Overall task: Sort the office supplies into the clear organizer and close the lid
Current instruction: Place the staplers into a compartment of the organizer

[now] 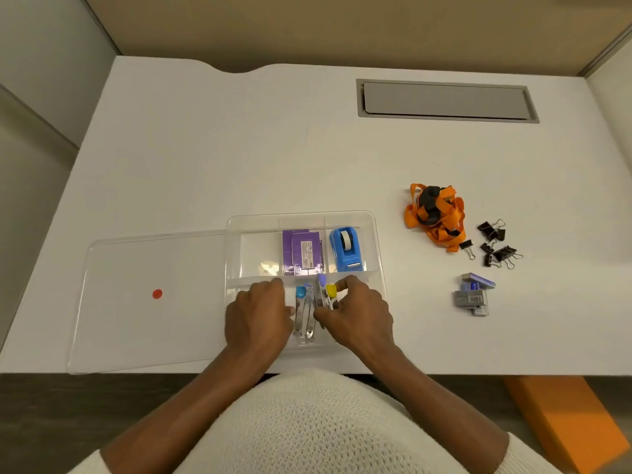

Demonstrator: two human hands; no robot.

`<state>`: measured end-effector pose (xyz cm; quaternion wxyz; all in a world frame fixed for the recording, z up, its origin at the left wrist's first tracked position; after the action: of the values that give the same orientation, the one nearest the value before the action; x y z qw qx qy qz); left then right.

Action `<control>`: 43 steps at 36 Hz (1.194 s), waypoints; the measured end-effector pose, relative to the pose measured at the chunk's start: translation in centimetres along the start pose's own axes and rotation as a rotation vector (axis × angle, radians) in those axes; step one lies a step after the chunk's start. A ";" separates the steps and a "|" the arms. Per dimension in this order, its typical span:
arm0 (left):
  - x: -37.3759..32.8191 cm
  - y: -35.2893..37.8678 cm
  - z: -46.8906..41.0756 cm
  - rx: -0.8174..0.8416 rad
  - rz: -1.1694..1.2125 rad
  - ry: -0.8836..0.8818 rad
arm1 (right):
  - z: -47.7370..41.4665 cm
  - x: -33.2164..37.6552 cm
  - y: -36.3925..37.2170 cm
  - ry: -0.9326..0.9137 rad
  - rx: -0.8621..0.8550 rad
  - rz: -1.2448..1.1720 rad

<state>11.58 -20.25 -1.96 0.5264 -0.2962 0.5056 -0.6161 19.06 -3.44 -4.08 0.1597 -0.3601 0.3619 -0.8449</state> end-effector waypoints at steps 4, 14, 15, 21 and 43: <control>2.4 0.8 0.0 0.031 0.048 -0.088 | 0.7 1.8 0.4 -0.109 -0.047 0.102; 3.6 2.8 -0.1 0.121 0.316 -0.190 | 2.0 5.6 3.8 -0.365 -0.117 0.466; 3.8 2.9 -0.1 0.125 0.334 -0.199 | 2.0 5.8 3.9 -0.365 -0.114 0.477; 4.0 3.0 -0.2 0.141 0.379 -0.219 | 2.1 5.4 3.2 -0.376 -0.151 0.460; 3.3 3.3 -0.5 0.188 0.258 -0.166 | 2.2 4.6 0.3 -0.472 -0.209 0.334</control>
<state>11.39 -23.04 -5.81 0.6665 -0.2282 0.4343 -0.5614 17.52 -7.14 -0.95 0.3384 -0.4963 0.4539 -0.6581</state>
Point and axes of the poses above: each hand's wrist, its own z-axis away from the middle knuckle, its own y-axis out of the palm, x = y × z, the point moved 8 cm from there along -z, towards the middle knuckle, and after that the axes turned 1 degree about y, right-handed, at the moved point
